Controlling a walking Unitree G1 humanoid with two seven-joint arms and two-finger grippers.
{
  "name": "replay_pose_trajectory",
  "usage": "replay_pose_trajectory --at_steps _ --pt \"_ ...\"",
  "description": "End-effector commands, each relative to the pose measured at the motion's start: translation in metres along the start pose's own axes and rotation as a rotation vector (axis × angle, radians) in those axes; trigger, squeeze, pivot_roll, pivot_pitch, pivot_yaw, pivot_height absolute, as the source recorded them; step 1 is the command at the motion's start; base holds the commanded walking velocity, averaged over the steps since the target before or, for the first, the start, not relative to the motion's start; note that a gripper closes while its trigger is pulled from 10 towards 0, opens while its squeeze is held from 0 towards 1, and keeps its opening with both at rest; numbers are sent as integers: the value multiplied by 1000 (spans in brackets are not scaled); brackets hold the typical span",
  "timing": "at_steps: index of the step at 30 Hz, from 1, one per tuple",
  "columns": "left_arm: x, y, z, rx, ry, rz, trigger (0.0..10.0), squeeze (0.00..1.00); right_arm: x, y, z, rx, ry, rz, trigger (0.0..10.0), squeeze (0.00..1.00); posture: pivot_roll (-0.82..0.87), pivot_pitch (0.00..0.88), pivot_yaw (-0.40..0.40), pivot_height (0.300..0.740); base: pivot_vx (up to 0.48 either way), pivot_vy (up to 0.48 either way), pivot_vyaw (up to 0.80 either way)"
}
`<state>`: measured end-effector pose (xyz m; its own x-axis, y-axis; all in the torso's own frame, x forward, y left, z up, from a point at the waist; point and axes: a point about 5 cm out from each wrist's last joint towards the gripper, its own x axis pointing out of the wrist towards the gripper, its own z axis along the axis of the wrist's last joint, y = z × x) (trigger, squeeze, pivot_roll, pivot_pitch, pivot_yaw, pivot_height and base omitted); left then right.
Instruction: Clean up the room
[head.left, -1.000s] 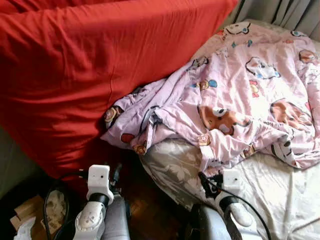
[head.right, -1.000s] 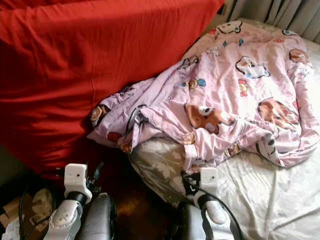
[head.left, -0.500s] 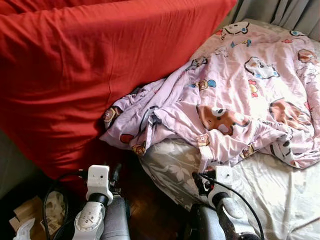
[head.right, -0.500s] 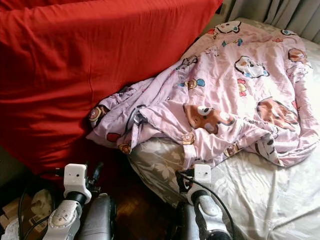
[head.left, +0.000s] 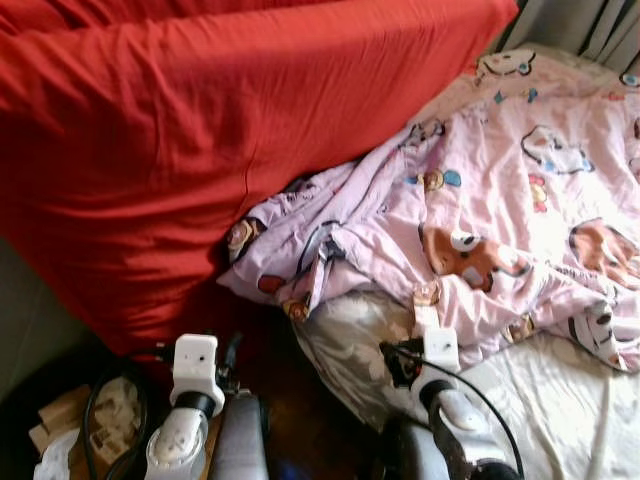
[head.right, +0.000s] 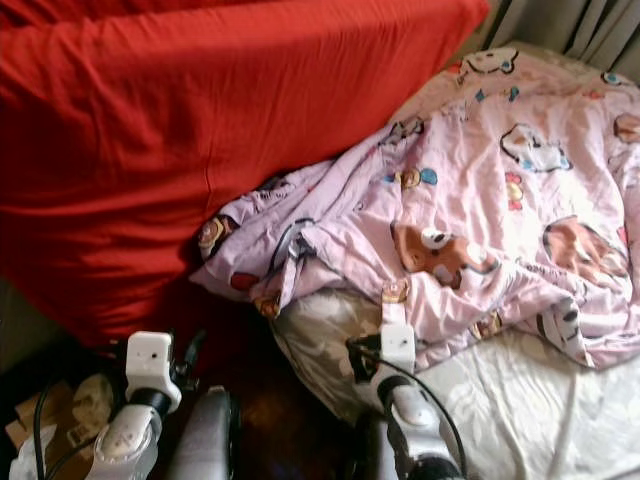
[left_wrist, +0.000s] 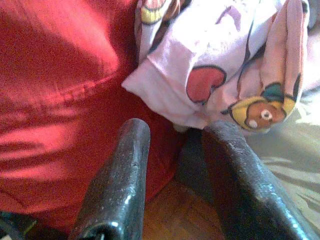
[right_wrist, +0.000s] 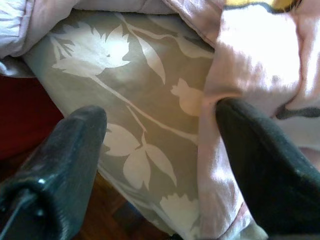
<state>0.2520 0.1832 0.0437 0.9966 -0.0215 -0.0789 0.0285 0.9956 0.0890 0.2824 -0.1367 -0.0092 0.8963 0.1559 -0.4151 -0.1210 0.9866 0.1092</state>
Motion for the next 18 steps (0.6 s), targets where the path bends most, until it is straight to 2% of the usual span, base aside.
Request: replay_pose_trajectory --at_steps 1,11,14,18 --pt "-4 -5 -4 -3 24 -18 10000 0 -4 -3 -13 -4 65 -35 10000 0 132 250 -56 607 0 0 0" --pt "-9 -2 -7 -2 33 -4 10000 0 -3 -11 -3 -16 -7 -145 10000 0 139 264 -61 607 0 0 0" --pt "-11 -3 -8 -3 39 -5 10000 0 -5 -18 -11 -31 50 -157 10000 0 137 273 -61 607 0 0 0" --pt "-11 -5 -7 -4 38 -13 10000 0 -6 -17 -16 -46 83 -141 10000 0 135 280 -63 607 0 0 0"
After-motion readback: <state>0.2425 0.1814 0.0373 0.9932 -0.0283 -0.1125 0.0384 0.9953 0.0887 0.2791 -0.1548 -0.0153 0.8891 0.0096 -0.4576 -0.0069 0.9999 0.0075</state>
